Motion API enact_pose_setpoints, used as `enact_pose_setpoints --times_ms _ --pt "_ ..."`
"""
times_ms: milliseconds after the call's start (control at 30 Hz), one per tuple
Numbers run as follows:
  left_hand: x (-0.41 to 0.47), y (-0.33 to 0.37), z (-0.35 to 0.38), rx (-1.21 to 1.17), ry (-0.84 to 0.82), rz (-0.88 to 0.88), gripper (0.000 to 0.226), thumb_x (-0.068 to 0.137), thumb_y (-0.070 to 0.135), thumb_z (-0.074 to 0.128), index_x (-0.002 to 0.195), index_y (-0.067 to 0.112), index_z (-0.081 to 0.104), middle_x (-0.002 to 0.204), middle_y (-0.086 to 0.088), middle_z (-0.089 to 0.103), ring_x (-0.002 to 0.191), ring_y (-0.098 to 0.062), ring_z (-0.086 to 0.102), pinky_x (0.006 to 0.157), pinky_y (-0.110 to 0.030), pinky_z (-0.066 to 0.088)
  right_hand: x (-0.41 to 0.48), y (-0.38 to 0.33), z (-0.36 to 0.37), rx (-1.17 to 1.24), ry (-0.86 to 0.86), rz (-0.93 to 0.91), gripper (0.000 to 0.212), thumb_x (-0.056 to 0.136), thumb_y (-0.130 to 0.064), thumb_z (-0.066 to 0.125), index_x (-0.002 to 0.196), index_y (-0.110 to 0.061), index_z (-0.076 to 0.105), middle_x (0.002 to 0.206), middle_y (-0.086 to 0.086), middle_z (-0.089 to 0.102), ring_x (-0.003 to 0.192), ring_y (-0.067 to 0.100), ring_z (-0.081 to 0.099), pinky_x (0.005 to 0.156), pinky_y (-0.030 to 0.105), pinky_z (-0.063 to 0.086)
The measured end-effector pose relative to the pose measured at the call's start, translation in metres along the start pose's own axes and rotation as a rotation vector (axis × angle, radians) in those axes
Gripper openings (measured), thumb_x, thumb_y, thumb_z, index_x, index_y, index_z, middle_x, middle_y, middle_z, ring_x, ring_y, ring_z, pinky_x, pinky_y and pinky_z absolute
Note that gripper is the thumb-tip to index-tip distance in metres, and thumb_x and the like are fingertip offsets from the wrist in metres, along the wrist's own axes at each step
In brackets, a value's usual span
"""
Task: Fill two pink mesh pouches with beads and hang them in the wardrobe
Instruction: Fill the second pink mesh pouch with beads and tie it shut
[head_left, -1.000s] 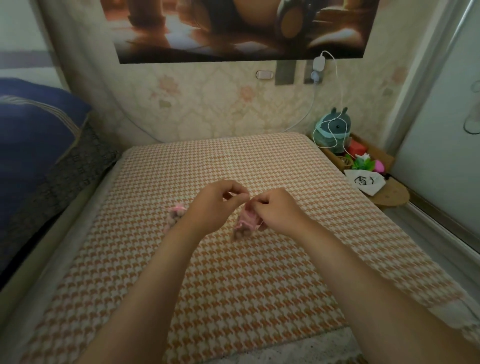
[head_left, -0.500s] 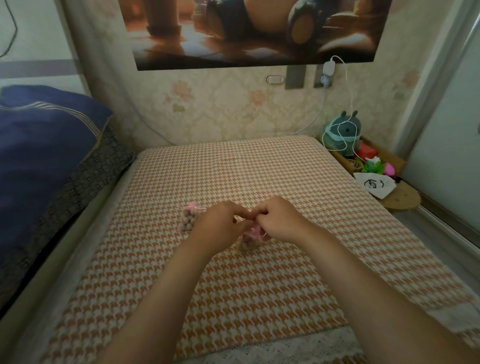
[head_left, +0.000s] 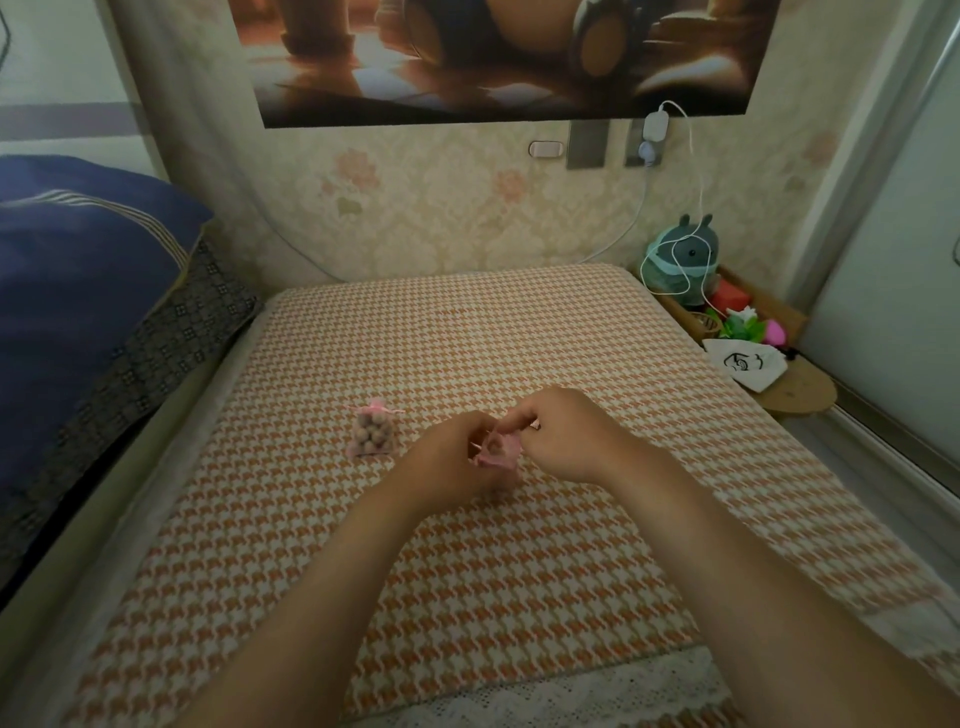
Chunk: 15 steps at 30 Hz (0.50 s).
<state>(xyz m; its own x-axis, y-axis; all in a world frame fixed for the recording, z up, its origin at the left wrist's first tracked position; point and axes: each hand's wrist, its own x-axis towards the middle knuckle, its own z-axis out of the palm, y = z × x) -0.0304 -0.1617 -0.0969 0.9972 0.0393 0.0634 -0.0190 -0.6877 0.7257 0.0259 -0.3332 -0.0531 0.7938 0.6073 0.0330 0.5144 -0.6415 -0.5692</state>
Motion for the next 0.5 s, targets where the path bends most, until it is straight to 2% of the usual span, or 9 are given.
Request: enact_pose_setpoints --times_ms 67,133,200,267,333,433,500 --pt "0.004 -0.003 0.0 -0.001 0.013 0.011 0.046 0.069 0.034 0.087 0.108 0.027 0.065 0.093 0.011 0.07 0.084 -0.007 0.066 0.077 -0.037 0.058 -0.001 0.002 0.0 -0.099 0.049 -0.059 0.027 0.095 -0.018 0.06 0.113 -0.029 0.076 0.123 -0.012 0.061 0.076 0.001 0.058 0.077 0.033 0.056" --pt "0.007 -0.006 -0.003 -0.022 0.0 0.002 0.049 0.068 0.033 0.087 0.11 0.028 0.064 0.094 0.011 0.071 0.085 -0.008 0.067 0.078 -0.036 0.058 0.0 0.002 0.0 -0.158 0.119 -0.135 0.025 0.094 -0.019 0.062 0.11 -0.029 0.077 0.121 -0.017 0.056 0.063 -0.004 0.048 0.066 0.021 0.047" --pt "0.009 -0.009 -0.005 -0.012 -0.005 -0.003 0.051 0.07 0.035 0.085 0.115 0.029 0.062 0.099 0.01 0.071 0.089 -0.009 0.067 0.08 -0.037 0.057 0.003 -0.002 0.001 -0.181 0.15 -0.201 0.025 0.093 -0.017 0.061 0.104 -0.029 0.079 0.116 -0.019 0.06 0.065 -0.005 0.049 0.063 0.015 0.038" --pt "0.009 -0.012 -0.006 -0.01 -0.011 0.005 0.052 0.074 0.035 0.081 0.122 0.029 0.06 0.103 0.007 0.072 0.092 -0.011 0.068 0.082 -0.04 0.057 0.005 -0.007 0.003 -0.183 0.095 -0.217 0.026 0.094 -0.02 0.06 0.102 -0.033 0.08 0.112 -0.019 0.068 0.079 -0.002 0.058 0.071 0.019 0.047" --pt "0.009 -0.012 -0.006 -0.024 -0.014 0.001 0.054 0.078 0.031 0.08 0.127 0.026 0.058 0.104 0.003 0.073 0.09 -0.013 0.068 0.082 -0.039 0.057 0.006 -0.008 0.006 -0.228 0.006 -0.19 0.025 0.096 -0.026 0.059 0.107 -0.037 0.079 0.112 -0.015 0.074 0.092 0.008 0.066 0.079 0.03 0.056" --pt "0.009 -0.012 -0.007 -0.048 -0.023 -0.011 0.057 0.078 0.03 0.081 0.129 0.023 0.057 0.109 0.002 0.072 0.093 -0.013 0.068 0.082 -0.033 0.057 0.009 -0.007 0.012 -0.355 -0.043 -0.177 0.031 0.095 -0.029 0.057 0.119 -0.039 0.075 0.11 -0.009 0.074 0.093 0.017 0.068 0.079 0.037 0.058" --pt "0.008 -0.011 -0.007 -0.106 -0.04 -0.013 0.052 0.074 0.029 0.084 0.121 0.026 0.061 0.105 0.006 0.073 0.092 -0.012 0.069 0.079 -0.033 0.058 0.011 -0.005 0.013 -0.358 -0.017 -0.177 0.029 0.097 -0.035 0.055 0.119 -0.039 0.074 0.106 -0.01 0.073 0.092 0.017 0.067 0.078 0.04 0.058"
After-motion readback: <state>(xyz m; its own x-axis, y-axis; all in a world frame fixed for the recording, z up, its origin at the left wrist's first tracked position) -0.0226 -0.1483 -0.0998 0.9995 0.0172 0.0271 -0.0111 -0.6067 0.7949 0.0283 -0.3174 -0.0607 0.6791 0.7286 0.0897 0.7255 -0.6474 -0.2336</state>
